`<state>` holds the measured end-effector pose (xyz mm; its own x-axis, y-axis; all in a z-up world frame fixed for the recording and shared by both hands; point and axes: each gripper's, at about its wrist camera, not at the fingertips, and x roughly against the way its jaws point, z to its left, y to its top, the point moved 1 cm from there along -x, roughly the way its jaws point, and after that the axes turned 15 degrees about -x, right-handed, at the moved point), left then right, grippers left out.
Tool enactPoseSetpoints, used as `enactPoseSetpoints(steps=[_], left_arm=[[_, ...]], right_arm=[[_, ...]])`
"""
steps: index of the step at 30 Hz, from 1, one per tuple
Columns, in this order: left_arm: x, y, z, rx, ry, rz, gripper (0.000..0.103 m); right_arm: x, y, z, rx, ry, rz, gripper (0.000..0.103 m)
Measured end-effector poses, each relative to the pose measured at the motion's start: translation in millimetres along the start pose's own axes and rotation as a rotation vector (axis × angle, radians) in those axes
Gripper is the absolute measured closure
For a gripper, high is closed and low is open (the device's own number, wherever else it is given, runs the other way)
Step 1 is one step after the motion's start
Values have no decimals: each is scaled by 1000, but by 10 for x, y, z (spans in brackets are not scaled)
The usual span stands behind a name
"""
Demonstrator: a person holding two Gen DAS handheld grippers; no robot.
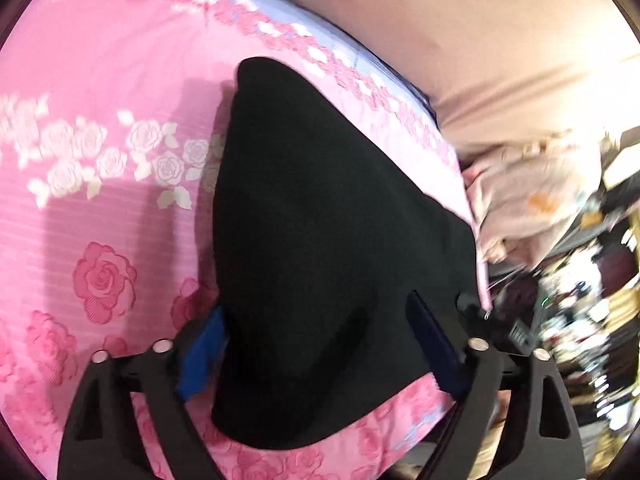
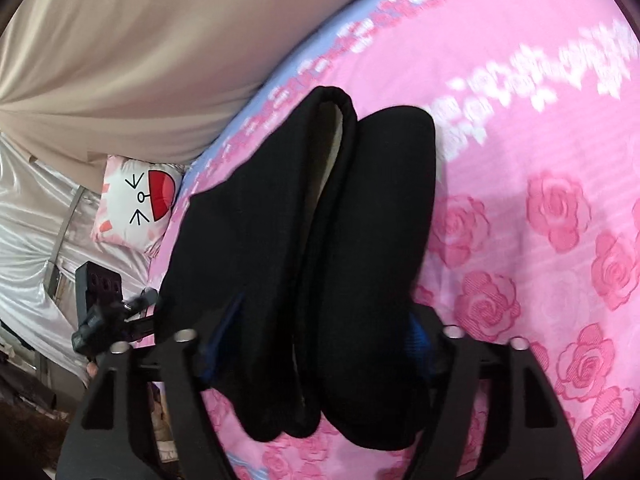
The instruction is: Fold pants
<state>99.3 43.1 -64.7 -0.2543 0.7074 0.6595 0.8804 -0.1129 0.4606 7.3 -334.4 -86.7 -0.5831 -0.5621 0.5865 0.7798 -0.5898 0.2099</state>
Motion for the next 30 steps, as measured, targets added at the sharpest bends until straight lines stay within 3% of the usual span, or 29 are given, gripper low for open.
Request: enactPoseSetpoints(steps=[2,3,6,12,13,14,15,16,18,24,30], left_arm=[[-129,36,118,51,-44,33,16],[-117,72,126,59,-76,15,11],[-220,198,112,48,-99,41,11],[-381,345,72,-24,-152,83,14],[-395,356,65,-35,-148,89,24],[-430,351,75,-40,-137,108,62],[-491,337,129,-25,-155,128,64],[-508,334,160,-6,-171,122,66],[-475,325,154,-5,-184,114,72],[-304,372,-115,-52,-187,67,77],[105,404,-436,-114,-202,6,79]], right_arm=[[8,-2,10,5,41,16,24],[9,-8,25,11,64,23,17],[-30,-32,100,37,95,42,5],[-178,-7,216,117,11,36,5],[-198,-8,234,123,6,33,5],[-211,-4,247,119,-3,34,5],[-221,22,244,105,-11,42,5],[-225,41,242,87,-17,43,8],[-225,93,144,42,-26,65,52],[-76,45,240,25,14,34,60],[253,-24,515,77,72,-13,61]])
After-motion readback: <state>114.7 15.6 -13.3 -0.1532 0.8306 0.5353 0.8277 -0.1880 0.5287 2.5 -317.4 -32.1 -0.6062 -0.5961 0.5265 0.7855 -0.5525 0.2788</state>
